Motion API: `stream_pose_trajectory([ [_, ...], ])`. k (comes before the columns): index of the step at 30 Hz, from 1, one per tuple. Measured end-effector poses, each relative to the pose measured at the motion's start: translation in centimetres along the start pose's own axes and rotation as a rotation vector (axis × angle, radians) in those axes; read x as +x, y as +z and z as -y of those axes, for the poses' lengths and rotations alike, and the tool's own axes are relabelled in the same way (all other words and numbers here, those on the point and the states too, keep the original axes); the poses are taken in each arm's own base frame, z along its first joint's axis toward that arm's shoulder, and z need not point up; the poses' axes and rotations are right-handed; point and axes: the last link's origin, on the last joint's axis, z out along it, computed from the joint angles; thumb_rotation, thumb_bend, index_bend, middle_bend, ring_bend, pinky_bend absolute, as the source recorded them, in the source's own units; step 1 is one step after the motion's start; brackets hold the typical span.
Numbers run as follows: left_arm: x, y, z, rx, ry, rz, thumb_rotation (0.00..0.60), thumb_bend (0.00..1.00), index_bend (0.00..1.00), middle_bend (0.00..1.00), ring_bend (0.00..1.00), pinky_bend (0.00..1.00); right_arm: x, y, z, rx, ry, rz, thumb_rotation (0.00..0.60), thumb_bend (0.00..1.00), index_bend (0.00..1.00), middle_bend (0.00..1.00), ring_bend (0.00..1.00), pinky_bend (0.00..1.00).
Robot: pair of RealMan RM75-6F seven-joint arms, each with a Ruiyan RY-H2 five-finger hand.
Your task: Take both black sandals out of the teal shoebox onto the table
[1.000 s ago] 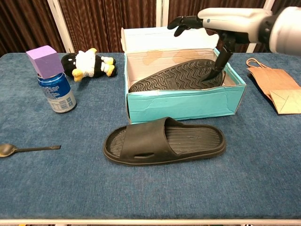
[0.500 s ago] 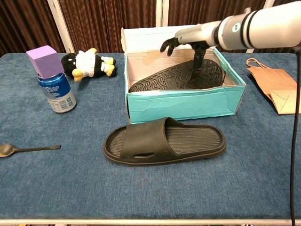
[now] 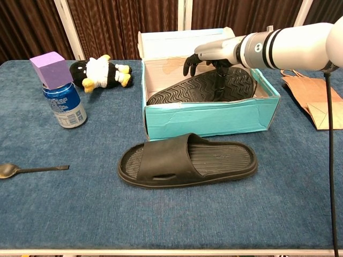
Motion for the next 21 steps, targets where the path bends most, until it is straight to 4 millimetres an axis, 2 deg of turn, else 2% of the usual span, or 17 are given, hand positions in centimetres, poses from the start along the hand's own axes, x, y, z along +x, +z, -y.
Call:
stream_pose_trajectory([
  [9, -0.2, 0.1, 0.1, 0.003, -0.003, 0.006, 0.6, 0.0, 0.18, 0.1, 0.02, 0.12, -0.4, 0.9, 0.5, -0.013, -0.008, 0.017, 0.6, 0.01, 0.22, 0.22, 0.08, 0.18],
  [15, -0.3, 0.2, 0.2, 0.002, -0.005, 0.01, 0.6, 0.0, 0.18, 0.1, 0.02, 0.12, -0.6, 1.9, 0.8, -0.027, -0.021, 0.049, 0.6, 0.05, 0.27, 0.29, 0.18, 0.29],
  [19, -0.3, 0.2, 0.2, 0.004, -0.005, 0.008, 0.6, 0.0, 0.18, 0.1, 0.02, 0.12, -0.8, 2.5, 1.1, -0.038, -0.02, 0.057, 0.6, 0.13, 0.41, 0.41, 0.3, 0.44],
  [21, -0.3, 0.1, 0.3, 0.007, -0.004, 0.008, 0.6, 0.0, 0.18, 0.1, 0.02, 0.12, -0.8, 2.7, 1.2, -0.041, -0.012, 0.054, 0.6, 0.21, 0.53, 0.48, 0.4, 0.54],
])
